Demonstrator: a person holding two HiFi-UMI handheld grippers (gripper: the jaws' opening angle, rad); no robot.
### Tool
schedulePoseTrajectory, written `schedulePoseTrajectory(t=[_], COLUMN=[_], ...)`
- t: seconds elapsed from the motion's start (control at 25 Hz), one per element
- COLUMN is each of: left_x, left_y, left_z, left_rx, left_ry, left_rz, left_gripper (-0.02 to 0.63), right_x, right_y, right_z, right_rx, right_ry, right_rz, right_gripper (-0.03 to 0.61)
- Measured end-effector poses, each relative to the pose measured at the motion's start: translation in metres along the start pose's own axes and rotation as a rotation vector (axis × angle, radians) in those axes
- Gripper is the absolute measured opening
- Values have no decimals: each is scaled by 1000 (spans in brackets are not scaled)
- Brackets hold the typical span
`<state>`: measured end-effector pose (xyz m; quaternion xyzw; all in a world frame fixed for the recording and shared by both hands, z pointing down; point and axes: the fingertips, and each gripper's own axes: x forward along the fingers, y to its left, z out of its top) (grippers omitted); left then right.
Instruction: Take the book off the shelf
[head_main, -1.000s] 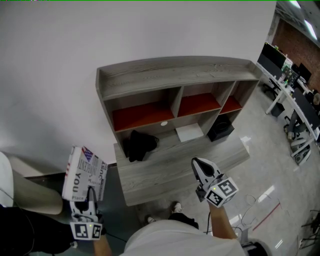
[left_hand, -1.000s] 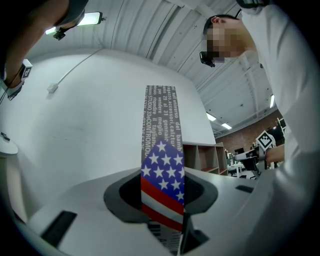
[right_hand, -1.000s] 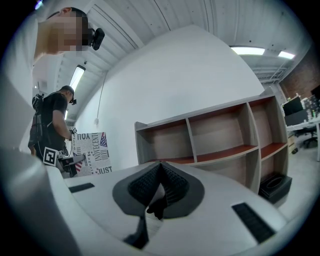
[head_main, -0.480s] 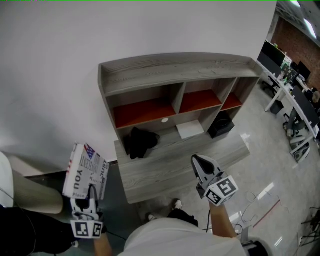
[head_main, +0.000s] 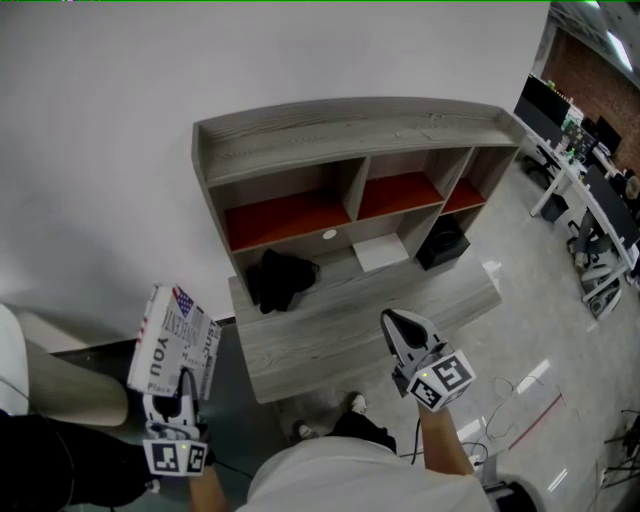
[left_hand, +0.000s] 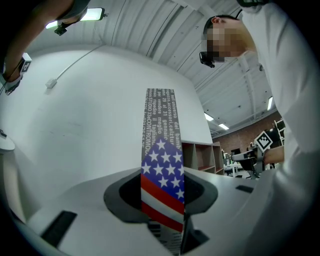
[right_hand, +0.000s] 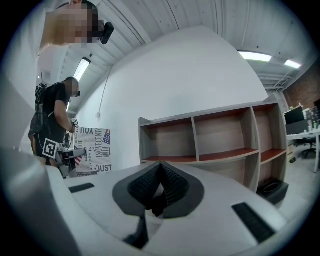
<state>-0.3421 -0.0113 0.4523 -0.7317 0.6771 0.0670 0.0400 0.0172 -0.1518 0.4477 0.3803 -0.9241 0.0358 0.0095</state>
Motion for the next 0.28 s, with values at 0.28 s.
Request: schedulePoseTrajectory(t=[0.28], left_x=[-1], left_y=[1], left_z=[-2], left_rx=[0], left_ry=[11], left_rz=[3], left_gripper=[163], right_x=[-1], right_y=[2], right_z=[-3], right_rx=[2], right_ry=[6], right_rz=[-1], right_gripper=[21])
